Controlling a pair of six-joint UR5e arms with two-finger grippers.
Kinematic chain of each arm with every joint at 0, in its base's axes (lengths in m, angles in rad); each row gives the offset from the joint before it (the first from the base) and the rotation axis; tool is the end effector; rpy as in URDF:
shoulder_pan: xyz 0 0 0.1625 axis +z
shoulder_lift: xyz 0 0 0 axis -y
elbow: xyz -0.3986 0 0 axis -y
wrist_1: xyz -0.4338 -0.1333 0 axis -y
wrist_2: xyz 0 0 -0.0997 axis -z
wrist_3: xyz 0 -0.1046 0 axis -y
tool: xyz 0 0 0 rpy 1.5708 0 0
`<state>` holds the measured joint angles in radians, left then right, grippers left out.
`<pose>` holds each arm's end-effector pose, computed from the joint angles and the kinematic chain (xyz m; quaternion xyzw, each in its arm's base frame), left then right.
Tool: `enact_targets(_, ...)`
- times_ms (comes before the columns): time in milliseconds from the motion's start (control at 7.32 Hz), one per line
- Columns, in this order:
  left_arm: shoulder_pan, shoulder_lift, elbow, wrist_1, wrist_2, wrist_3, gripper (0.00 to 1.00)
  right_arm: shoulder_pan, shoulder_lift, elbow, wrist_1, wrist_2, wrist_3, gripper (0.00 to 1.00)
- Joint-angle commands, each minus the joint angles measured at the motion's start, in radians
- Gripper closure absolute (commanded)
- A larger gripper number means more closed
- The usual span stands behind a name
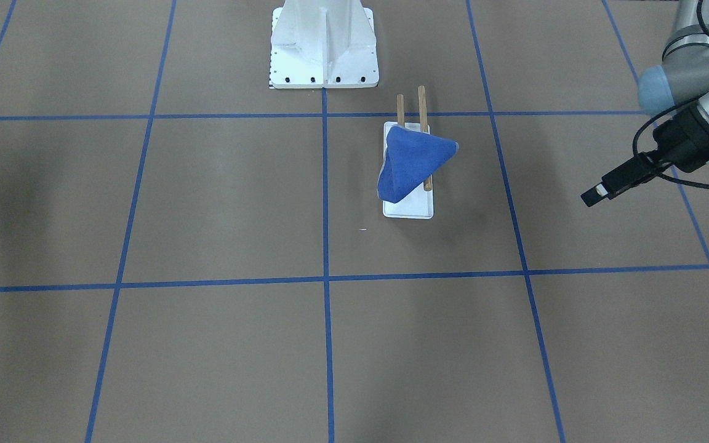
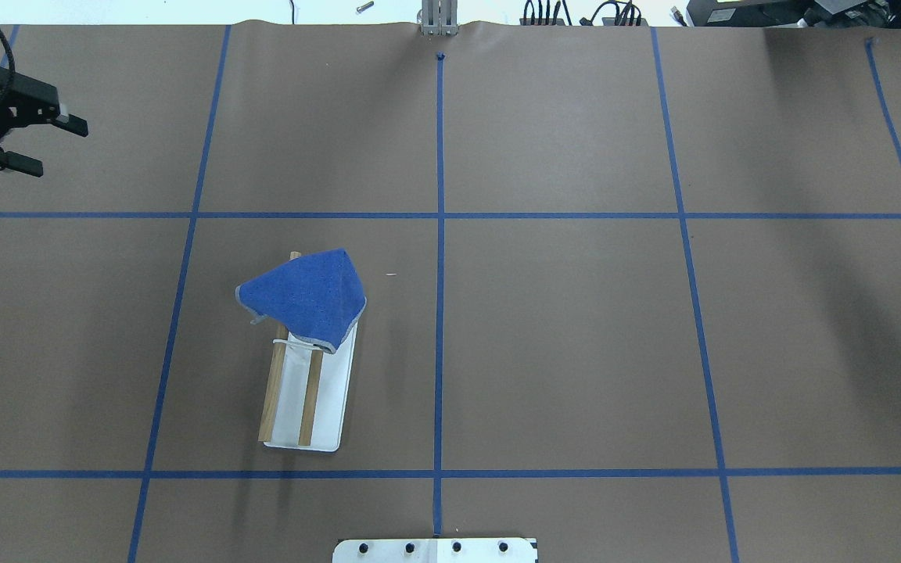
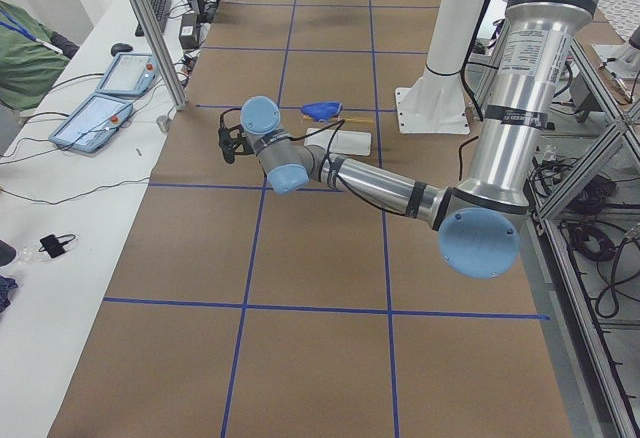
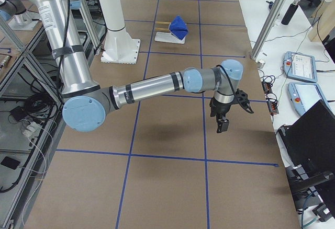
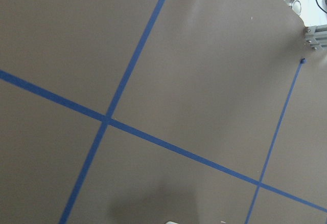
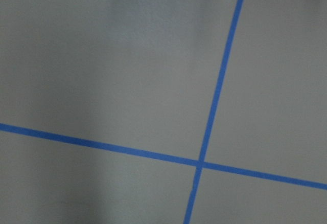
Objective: Hang towel on rack
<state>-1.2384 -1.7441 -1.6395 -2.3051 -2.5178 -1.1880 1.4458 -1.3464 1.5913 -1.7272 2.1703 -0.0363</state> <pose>0.1488 -0.5795 0.4028 0.0250 0.5795 -0.1315 0.8039 -0.0032 -0.6209 0.5231 0.0291 -0.2966 -0.0899 0.9503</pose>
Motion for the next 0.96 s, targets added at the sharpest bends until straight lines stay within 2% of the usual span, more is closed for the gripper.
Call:
enact_targets(0, -0.090, 0.070, -0.003, 0.175, 0.072, 0.506, 0.01, 0.045, -0.136, 0.007, 0.079, -0.001, -0.005, 0.00)
enact_targets(137, -0.117, 0.092, -0.003, 0.294, 0.156, 0.756, 0.01, 0.050, -0.187, 0.009, 0.133, 0.026, -0.002, 0.00)
enact_targets(273, -0.154, 0.098, -0.008, 0.463, 0.201, 0.941, 0.01, 0.051, -0.207, 0.012, 0.136, 0.043, -0.001, 0.00)
enact_targets(410, -0.211, 0.098, -0.013, 0.637, 0.203, 1.102, 0.01, 0.051, -0.223, 0.018, 0.136, 0.045, -0.002, 0.00)
enact_targets(683, -0.321, 0.113, -0.007, 0.849, 0.215, 1.318, 0.01, 0.051, -0.221, 0.032, 0.135, 0.055, -0.001, 0.00)
enact_targets(820, -0.326, 0.147, -0.016, 0.928, 0.246, 1.323, 0.01, 0.053, -0.221, 0.042, 0.133, 0.068, -0.001, 0.00)
